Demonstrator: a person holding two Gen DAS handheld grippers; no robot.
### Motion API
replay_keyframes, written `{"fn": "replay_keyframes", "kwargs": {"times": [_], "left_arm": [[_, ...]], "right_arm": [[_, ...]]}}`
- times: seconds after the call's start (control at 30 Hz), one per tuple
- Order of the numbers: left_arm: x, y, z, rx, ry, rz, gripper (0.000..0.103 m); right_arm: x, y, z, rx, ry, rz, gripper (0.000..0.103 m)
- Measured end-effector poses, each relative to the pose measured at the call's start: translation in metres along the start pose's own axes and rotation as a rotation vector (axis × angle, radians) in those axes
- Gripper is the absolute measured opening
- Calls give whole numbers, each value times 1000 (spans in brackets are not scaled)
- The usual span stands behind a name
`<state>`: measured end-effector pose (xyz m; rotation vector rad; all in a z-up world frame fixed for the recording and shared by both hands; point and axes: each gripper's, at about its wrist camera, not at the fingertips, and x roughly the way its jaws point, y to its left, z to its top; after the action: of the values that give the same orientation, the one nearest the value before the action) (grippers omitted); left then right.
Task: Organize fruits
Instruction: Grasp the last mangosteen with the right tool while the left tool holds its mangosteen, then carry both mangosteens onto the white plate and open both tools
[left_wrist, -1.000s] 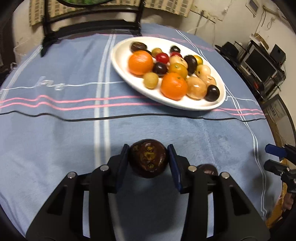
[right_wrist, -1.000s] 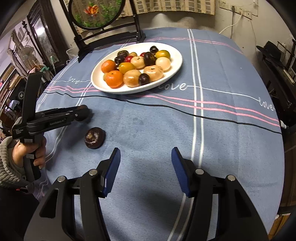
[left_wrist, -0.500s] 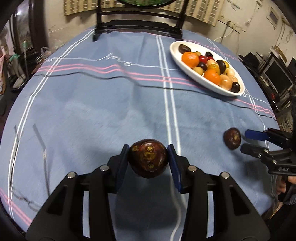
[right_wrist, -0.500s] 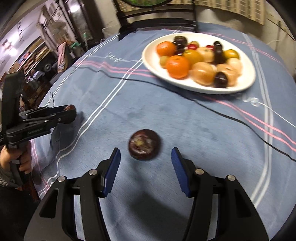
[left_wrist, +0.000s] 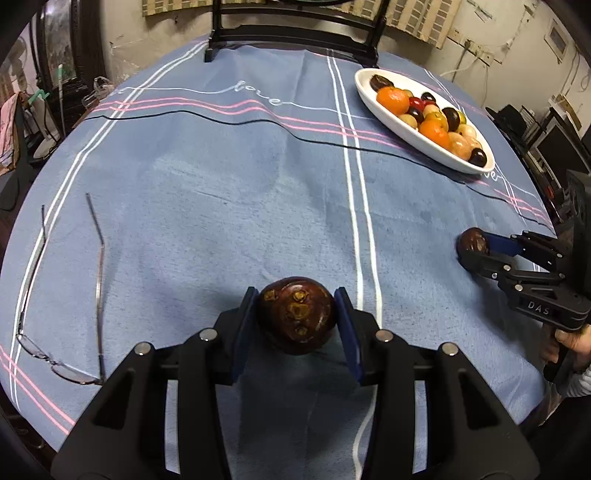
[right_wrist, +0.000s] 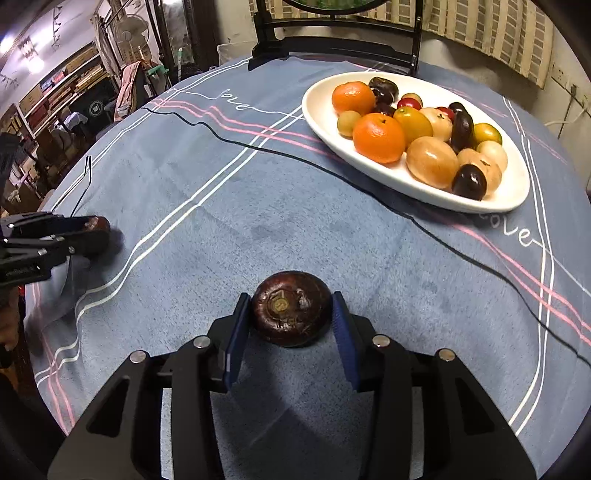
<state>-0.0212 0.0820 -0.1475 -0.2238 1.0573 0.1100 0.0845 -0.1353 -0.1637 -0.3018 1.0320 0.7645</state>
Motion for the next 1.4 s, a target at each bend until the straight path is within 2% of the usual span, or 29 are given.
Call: {"fn": "replay_keyframes", "kwargs": {"times": [0.13, 0.3, 0.53, 0.73, 0.9, 1.07, 1.4], "left_arm": [[6, -12, 5, 39, 7, -21, 43], [14, -34, 14, 104, 6, -46, 43], [22, -72, 32, 210, -3, -77, 43], [10, -111, 69, 290, -66, -112, 43], [-4, -134, 101, 335, -127, -128, 43], [-11, -150, 133, 354, -175, -133, 43], [16, -161, 185, 343, -175, -120, 43]], "right_arm": [[-10, -6, -5, 39, 4, 33, 44], [-33, -24, -23, 125, -16, 26, 44], [-74, -42, -49, 181, -72, -52, 44], [-113, -57, -54, 237, -147, -107, 44], [-135, -64, -42, 259, -210, -117, 44], [-154, -69, -12, 241, -282, -123, 44], [-154, -99, 64, 202, -357, -118, 44]]}}
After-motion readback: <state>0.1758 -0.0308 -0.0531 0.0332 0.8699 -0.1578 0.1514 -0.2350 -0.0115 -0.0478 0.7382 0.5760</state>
